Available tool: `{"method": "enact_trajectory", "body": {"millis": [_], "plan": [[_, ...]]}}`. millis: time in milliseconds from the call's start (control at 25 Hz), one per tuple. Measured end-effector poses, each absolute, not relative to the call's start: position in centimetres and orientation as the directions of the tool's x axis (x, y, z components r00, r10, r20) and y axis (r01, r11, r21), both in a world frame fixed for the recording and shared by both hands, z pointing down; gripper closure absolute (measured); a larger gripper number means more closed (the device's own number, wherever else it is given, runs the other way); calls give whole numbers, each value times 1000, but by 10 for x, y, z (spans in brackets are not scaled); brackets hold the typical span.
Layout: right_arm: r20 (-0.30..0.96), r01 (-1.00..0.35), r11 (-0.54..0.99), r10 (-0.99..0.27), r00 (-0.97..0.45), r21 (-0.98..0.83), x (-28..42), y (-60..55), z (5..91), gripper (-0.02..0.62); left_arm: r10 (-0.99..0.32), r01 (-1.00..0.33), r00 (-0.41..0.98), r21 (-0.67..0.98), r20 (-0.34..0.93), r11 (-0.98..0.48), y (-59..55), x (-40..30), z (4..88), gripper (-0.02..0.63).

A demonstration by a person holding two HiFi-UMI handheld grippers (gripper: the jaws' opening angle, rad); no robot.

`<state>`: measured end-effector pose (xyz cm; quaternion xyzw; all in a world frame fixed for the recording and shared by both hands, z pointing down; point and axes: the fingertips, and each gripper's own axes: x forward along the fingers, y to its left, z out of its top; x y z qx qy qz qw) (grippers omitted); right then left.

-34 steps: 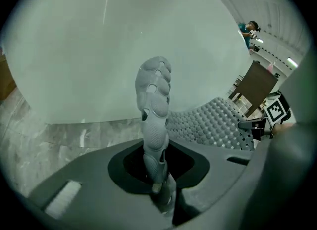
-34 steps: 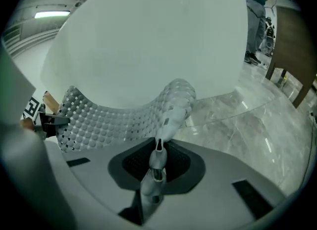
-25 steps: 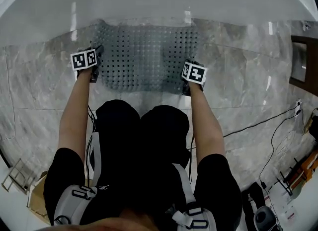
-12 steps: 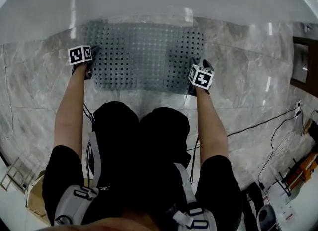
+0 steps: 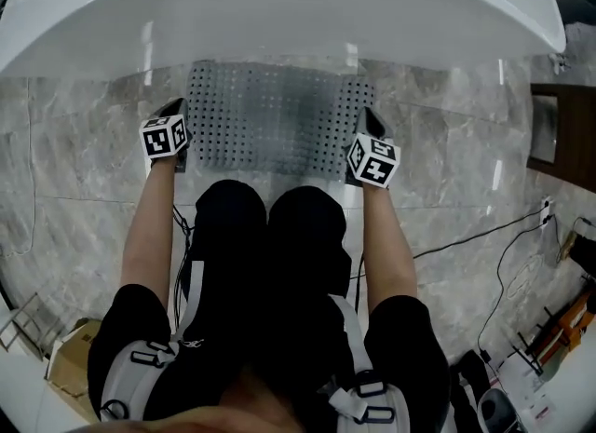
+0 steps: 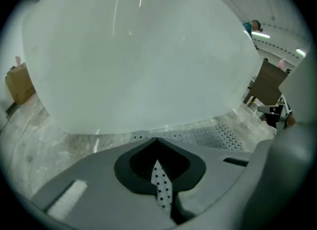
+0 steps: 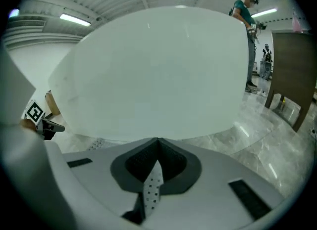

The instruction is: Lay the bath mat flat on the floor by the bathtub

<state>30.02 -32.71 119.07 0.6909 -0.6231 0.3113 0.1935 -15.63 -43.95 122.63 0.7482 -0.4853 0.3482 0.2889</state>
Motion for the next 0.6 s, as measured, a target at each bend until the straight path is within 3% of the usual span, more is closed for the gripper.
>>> {"method": "enact_trajectory", "body": {"millis": [600], "plan": [[317,-992,-46,-948,5,-121,246,-324,619,591,-725,-833,533,116,436,-542,-395,-46,625,601]]}}
